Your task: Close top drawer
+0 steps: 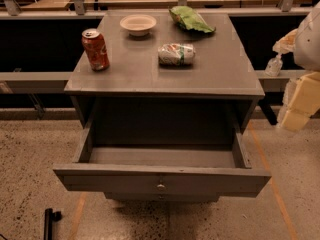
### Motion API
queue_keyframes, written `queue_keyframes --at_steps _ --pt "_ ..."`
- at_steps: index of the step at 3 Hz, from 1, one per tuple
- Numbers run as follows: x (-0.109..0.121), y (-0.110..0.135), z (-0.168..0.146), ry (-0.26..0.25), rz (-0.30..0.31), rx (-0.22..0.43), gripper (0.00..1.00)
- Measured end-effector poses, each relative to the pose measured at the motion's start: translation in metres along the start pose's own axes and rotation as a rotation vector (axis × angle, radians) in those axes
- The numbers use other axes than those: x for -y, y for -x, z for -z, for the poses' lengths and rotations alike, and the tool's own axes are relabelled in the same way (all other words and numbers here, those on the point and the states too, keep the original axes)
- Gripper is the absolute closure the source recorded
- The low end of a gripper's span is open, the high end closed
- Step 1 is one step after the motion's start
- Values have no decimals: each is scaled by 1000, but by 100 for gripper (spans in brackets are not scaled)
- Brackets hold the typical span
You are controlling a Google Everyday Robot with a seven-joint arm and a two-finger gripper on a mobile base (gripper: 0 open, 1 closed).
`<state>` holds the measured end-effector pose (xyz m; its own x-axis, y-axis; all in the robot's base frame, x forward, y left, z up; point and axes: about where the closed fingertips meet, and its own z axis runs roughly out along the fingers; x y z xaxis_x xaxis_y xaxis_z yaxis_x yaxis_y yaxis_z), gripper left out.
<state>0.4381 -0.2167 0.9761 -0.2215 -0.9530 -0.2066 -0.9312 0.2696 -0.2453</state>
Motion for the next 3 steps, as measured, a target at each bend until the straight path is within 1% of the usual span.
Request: queue_keyframes --at_steps 1,2,3 --pt "0 0 0 0 0 0 0" --pt "-1 5 1 -7 8 20 0" --pt "-19 17 -28 30 33 81 18"
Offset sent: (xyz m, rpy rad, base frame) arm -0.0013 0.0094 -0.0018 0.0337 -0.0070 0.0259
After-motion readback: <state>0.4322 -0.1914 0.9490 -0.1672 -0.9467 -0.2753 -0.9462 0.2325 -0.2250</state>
